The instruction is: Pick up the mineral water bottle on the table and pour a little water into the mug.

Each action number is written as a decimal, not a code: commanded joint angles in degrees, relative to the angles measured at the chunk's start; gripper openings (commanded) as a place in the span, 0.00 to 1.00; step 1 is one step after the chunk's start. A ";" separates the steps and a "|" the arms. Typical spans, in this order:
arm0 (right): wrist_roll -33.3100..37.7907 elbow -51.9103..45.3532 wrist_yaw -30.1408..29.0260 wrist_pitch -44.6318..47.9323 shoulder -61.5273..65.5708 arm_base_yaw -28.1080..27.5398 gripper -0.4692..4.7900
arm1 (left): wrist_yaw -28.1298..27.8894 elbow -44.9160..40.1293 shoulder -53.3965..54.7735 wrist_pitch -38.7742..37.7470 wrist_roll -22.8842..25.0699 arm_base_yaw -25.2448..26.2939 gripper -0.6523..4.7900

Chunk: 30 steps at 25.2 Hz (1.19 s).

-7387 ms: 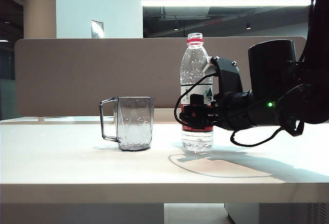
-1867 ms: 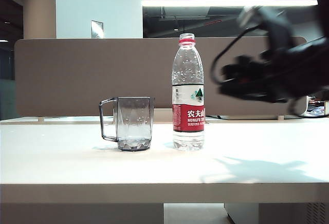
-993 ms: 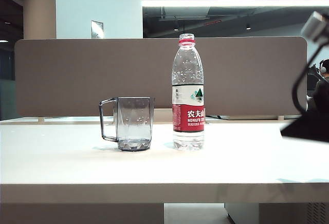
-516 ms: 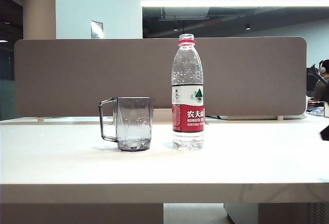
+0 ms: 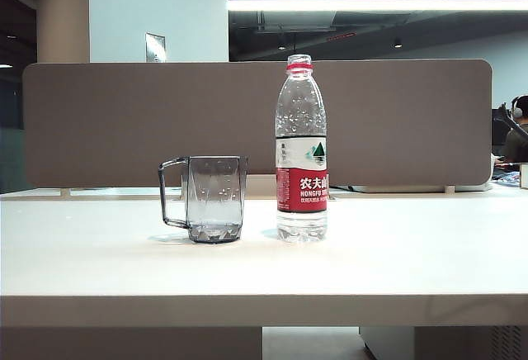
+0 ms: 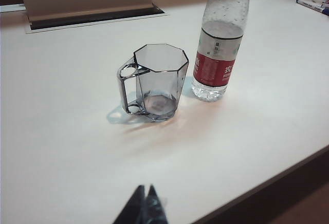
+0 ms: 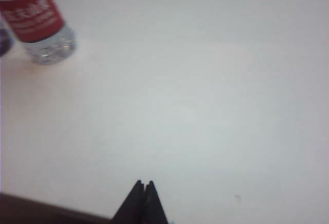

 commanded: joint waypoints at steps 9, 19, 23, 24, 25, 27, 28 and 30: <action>0.00 -0.42 0.76 -2.32 -6.82 -0.17 0.09 | 0.17 0.17 0.00 0.35 0.22 -0.04 0.11; -0.02 -0.42 4.22 -2.84 -12.33 -0.20 0.09 | 0.17 0.17 0.00 0.35 0.22 -0.04 0.11; -0.04 -0.42 4.90 -2.91 -13.55 -0.17 0.09 | 0.17 0.17 0.00 0.35 0.22 -0.04 0.11; -0.02 -0.42 5.70 -3.06 -13.55 -0.17 0.09 | 0.17 0.17 0.00 0.33 0.22 -0.04 0.11; -0.04 -0.42 6.54 -3.13 -13.55 -0.15 0.09 | 0.17 0.17 0.00 0.35 0.22 -0.04 0.11; -0.04 -0.42 8.37 -3.41 -13.55 -0.22 0.09 | 0.17 0.17 0.00 0.33 0.22 -0.04 0.11; -0.04 -0.42 8.63 -3.43 -13.53 -0.61 0.09 | 0.17 0.17 0.00 0.33 0.22 -0.04 0.11; -0.04 -0.42 8.61 -3.37 -13.53 -0.87 0.09 | 0.17 0.17 0.00 0.35 0.22 -0.04 0.11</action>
